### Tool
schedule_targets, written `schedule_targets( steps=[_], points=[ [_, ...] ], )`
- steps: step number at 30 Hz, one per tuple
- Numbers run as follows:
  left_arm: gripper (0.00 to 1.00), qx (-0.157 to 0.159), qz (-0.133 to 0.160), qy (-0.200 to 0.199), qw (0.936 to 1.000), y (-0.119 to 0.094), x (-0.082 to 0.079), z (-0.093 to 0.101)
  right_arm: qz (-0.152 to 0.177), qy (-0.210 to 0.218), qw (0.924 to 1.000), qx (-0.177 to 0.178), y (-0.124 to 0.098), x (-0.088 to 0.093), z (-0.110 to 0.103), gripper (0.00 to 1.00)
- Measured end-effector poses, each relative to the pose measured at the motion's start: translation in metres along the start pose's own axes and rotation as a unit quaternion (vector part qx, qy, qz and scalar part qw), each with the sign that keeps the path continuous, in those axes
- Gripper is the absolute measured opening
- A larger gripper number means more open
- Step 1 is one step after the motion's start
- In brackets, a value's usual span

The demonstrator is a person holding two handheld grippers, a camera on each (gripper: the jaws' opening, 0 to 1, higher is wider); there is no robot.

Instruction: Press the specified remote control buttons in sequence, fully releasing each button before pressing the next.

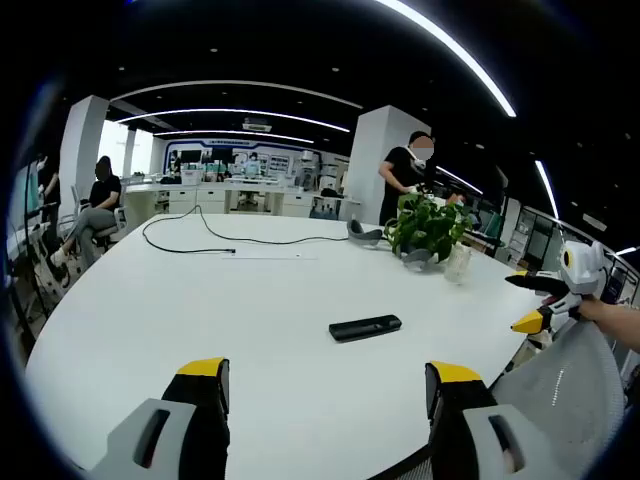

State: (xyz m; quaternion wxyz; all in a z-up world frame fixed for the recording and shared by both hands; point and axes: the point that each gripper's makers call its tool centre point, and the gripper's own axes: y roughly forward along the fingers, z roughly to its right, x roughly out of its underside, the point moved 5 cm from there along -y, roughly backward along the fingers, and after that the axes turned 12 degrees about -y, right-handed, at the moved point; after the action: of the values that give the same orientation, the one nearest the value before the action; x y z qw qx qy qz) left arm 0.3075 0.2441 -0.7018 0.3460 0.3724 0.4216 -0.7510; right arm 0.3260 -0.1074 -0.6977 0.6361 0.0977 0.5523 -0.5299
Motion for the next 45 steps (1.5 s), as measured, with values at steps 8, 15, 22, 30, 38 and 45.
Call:
schedule_targets(
  steps=[8, 15, 22, 30, 38, 45],
  points=[
    [0.85, 0.000, -0.003, 0.001, 1.0000, 0.0001, 0.0006, 0.0015, 0.000, 0.002, 1.0000, 0.000, 0.0000, 0.0004, 0.0002, 0.96],
    [0.85, 0.000, -0.004, 0.002, 1.0000, -0.0007, 0.0012, 0.0022, 0.000, 0.001, 1.0000, -0.002, -0.0003, 0.0004, -0.0008, 0.96],
    [0.85, -0.002, -0.002, 0.002, 1.0000, -0.0016, 0.0010, 0.0021, -0.001, 0.002, 1.0000, -0.003, -0.0004, 0.0006, -0.0015, 0.95],
    [0.85, -0.002, -0.002, 0.002, 1.0000, -0.0020, 0.0009, 0.0020, 0.000, 0.002, 1.0000, -0.003, -0.0004, 0.0007, -0.0015, 0.95],
    [0.84, -0.002, -0.004, 0.003, 1.0000, -0.0017, 0.0010, 0.0013, -0.001, 0.001, 1.0000, -0.003, -0.0005, 0.0007, -0.0016, 0.94],
    [0.84, -0.002, -0.005, 0.004, 1.0000, -0.0006, 0.0013, -0.0001, -0.001, 0.001, 1.0000, -0.002, -0.0003, 0.0011, -0.0008, 0.94]
  ],
)
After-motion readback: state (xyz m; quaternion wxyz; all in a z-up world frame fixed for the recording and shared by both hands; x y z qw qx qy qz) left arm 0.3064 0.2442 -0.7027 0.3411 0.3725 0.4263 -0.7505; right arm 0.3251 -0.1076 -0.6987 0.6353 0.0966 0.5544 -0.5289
